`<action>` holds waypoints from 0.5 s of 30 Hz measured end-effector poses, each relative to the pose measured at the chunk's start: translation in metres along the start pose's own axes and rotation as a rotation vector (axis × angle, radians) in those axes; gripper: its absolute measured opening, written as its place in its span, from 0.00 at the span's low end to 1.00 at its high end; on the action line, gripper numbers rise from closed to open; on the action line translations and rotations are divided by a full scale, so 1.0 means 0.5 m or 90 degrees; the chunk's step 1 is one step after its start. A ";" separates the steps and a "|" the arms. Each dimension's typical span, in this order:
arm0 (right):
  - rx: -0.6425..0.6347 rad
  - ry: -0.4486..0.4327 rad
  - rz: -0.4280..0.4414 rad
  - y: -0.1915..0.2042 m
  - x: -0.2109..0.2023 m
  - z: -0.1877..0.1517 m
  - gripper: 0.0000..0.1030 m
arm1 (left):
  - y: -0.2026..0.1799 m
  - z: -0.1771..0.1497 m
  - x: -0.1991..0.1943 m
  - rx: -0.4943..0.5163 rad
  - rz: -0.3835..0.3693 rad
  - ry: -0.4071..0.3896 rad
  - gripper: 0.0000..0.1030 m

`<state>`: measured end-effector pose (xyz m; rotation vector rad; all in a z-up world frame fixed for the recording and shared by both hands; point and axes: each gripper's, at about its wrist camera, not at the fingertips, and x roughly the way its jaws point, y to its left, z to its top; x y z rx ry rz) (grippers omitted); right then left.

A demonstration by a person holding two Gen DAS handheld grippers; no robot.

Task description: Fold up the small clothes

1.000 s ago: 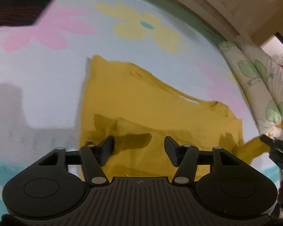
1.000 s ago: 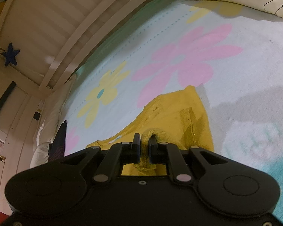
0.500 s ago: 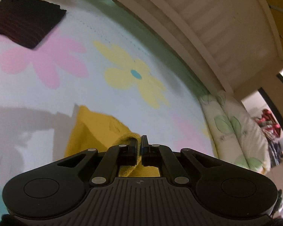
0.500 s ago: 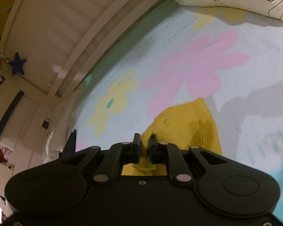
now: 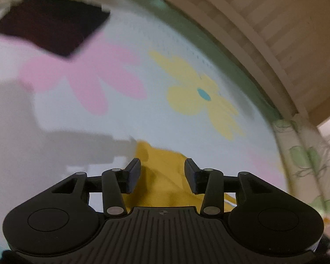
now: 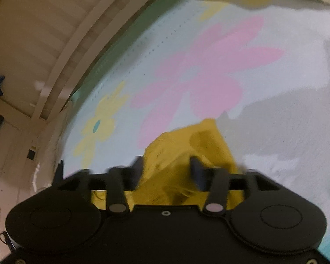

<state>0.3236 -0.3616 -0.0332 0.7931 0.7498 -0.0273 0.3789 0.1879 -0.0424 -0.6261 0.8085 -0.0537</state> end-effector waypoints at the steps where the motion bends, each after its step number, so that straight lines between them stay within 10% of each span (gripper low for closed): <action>1: -0.014 -0.013 -0.006 0.002 -0.011 0.003 0.60 | -0.006 0.000 -0.011 0.023 0.010 -0.013 0.41; 9: -0.317 0.009 0.005 0.088 -0.058 -0.064 0.51 | -0.120 -0.151 -0.056 0.353 -0.021 0.015 0.41; 15: -0.437 0.065 0.020 0.129 -0.027 -0.150 0.51 | -0.155 -0.235 -0.024 0.403 -0.043 0.096 0.41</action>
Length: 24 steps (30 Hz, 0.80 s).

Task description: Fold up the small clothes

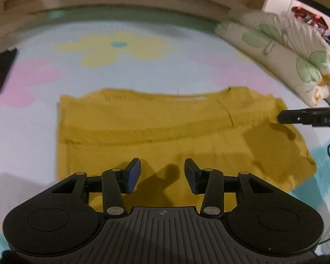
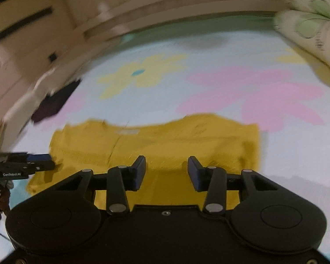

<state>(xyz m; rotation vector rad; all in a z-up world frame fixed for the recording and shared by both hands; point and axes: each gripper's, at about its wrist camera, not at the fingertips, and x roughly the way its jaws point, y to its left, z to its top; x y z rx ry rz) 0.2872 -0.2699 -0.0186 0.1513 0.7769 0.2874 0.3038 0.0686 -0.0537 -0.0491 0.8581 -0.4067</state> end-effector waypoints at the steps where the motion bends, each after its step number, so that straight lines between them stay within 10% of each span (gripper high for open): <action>1: -0.017 0.007 -0.002 0.010 0.007 -0.003 0.51 | 0.000 0.000 0.005 0.001 0.004 0.001 0.41; 14: -0.049 0.007 -0.033 0.007 0.113 0.030 0.50 | 0.072 0.118 0.101 -0.061 0.041 -0.001 0.41; 24: 0.081 -0.032 -0.065 -0.058 0.143 0.102 0.51 | 0.140 0.204 0.093 -0.166 0.070 -0.051 0.41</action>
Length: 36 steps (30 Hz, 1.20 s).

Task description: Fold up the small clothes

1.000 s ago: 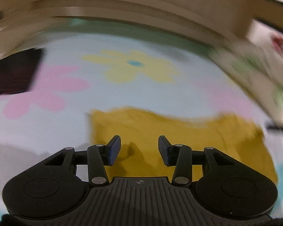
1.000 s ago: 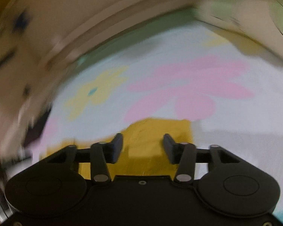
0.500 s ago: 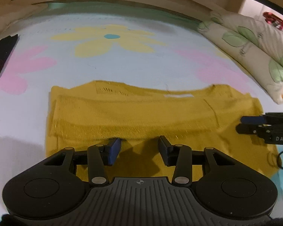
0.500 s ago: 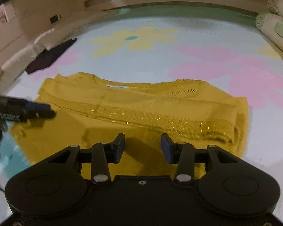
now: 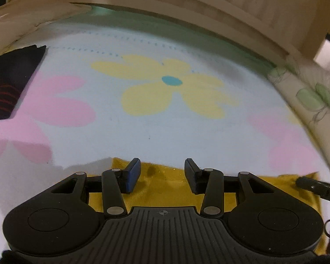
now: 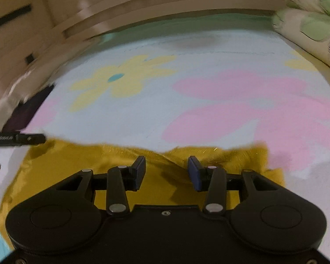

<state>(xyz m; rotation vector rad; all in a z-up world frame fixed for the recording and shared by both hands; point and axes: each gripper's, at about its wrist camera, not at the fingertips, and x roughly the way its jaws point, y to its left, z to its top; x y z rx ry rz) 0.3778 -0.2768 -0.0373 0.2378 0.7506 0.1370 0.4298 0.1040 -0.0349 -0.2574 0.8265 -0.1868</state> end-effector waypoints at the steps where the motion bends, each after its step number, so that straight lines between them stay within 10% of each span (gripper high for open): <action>1: 0.017 -0.007 0.003 -0.008 -0.008 0.002 0.51 | -0.001 -0.005 -0.010 0.002 -0.008 0.005 0.41; 19: -0.035 0.105 -0.016 -0.020 -0.154 -0.139 0.61 | -0.019 -0.253 -0.174 0.213 -0.021 0.153 0.43; 28: -0.121 0.184 -0.047 0.018 -0.187 -0.198 0.75 | -0.009 -0.270 -0.196 0.198 -0.003 0.175 0.43; 36: 0.015 0.139 -0.013 -0.050 -0.234 -0.168 0.78 | -0.024 -0.232 -0.245 0.065 -0.008 0.159 0.44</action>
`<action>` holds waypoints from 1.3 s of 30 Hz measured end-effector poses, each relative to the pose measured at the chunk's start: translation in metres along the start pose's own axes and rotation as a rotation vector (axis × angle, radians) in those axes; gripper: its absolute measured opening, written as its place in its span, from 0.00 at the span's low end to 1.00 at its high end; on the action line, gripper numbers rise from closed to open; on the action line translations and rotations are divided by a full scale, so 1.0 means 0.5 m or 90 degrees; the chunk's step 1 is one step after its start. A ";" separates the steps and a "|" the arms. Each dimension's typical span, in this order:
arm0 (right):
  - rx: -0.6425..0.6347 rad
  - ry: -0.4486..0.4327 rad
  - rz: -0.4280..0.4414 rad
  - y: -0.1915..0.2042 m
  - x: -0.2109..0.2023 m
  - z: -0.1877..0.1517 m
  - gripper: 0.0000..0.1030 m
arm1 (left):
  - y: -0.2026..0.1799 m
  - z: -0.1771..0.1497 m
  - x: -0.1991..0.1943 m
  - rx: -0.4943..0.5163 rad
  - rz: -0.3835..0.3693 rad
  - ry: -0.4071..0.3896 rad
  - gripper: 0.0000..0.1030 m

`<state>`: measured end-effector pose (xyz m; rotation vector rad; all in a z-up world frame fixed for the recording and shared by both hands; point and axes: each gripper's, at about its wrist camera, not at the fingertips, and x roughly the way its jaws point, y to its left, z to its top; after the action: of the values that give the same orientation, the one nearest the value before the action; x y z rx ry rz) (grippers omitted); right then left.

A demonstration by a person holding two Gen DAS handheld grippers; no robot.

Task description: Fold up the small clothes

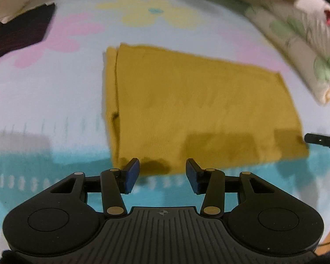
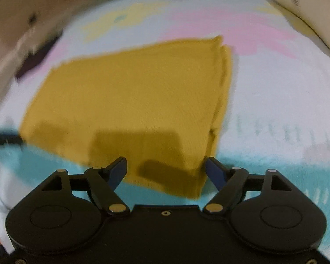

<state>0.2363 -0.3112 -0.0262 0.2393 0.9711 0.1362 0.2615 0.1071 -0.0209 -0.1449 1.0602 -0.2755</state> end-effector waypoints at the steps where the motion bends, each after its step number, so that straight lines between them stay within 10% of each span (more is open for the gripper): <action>1: 0.026 -0.017 0.004 -0.013 -0.005 0.010 0.82 | -0.007 0.006 -0.005 0.002 -0.003 -0.010 0.44; 10: 0.204 -0.046 0.103 -0.098 0.048 0.050 0.92 | -0.040 0.053 0.057 -0.052 -0.032 -0.030 0.63; 24: 0.210 -0.030 0.176 -0.078 0.125 0.094 1.00 | -0.065 0.078 0.147 -0.041 -0.037 0.002 0.93; 32: 0.204 0.007 0.146 -0.069 0.130 0.098 0.99 | -0.105 0.105 0.150 -0.027 -0.016 -0.025 0.93; 39: 0.181 0.007 0.094 -0.069 0.115 0.094 0.45 | -0.173 0.137 0.169 -0.018 -0.037 -0.040 0.92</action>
<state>0.3077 -0.3387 -0.0557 0.5720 0.9821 0.1348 0.3468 -0.0012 -0.0373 -0.2083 0.9990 -0.3068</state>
